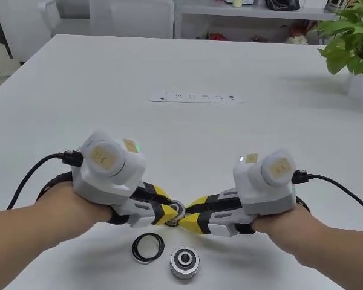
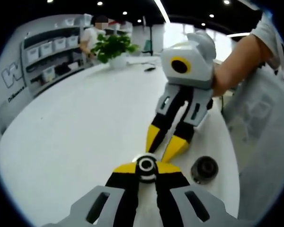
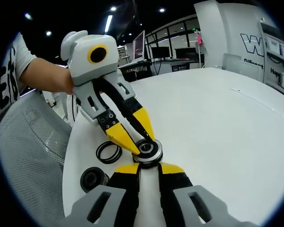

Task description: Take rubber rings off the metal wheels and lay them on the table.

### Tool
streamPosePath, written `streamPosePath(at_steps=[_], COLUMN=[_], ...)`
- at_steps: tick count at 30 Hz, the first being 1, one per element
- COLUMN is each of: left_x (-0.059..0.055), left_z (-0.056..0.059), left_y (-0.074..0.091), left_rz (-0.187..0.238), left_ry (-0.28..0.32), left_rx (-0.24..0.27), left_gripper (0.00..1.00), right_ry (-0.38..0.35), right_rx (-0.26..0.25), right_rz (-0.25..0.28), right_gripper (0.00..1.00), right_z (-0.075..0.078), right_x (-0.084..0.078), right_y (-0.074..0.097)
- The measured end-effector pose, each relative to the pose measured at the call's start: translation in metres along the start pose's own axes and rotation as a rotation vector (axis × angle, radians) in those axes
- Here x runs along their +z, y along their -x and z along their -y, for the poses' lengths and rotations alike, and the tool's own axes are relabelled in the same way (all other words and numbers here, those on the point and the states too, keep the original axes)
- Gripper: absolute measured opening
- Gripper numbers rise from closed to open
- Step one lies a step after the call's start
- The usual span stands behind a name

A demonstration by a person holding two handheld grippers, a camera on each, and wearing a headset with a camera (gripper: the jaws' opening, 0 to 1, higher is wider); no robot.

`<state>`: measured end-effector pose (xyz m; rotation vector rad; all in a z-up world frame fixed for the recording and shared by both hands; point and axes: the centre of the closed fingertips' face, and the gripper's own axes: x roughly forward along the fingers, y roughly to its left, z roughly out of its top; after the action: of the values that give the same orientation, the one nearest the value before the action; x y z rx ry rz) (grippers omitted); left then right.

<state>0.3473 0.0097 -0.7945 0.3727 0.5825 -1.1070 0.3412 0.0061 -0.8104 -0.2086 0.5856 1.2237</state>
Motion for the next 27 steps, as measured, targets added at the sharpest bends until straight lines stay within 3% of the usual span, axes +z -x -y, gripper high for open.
streamPosePath(at_steps=[6, 10, 16, 18, 21, 27], left_x=[0.000, 0.000, -0.001, -0.001, -0.001, -0.001], left_z=[0.000, 0.000, 0.000, 0.000, 0.000, 0.001], left_y=[0.001, 0.001, 0.000, 0.001, 0.001, 0.000], left_rz=[0.004, -0.006, -0.026, -0.026, -0.026, -0.033], left_ry=[0.006, -0.001, -0.017, -0.016, -0.015, -0.018], left_rx=[0.011, 0.017, 0.032, 0.034, 0.036, 0.044], left_gripper=[0.13, 0.13, 0.12, 0.12, 0.12, 0.12], right_ry=[-0.025, -0.047, -0.256, -0.274, -0.342, -0.297], right_rx=[0.010, 0.006, -0.015, -0.023, -0.027, -0.025], right_rz=[-0.001, 0.002, 0.062, 0.070, 0.126, 0.115], right_gripper=[0.00, 0.00, 0.00, 0.00, 0.00, 0.00], right_z=[0.000, 0.000, 0.007, 0.010, 0.013, 0.008], right_x=[-0.003, -0.003, 0.000, 0.001, 0.010, 0.015], right_y=[0.002, 0.002, 0.004, 0.006, 0.011, 0.010])
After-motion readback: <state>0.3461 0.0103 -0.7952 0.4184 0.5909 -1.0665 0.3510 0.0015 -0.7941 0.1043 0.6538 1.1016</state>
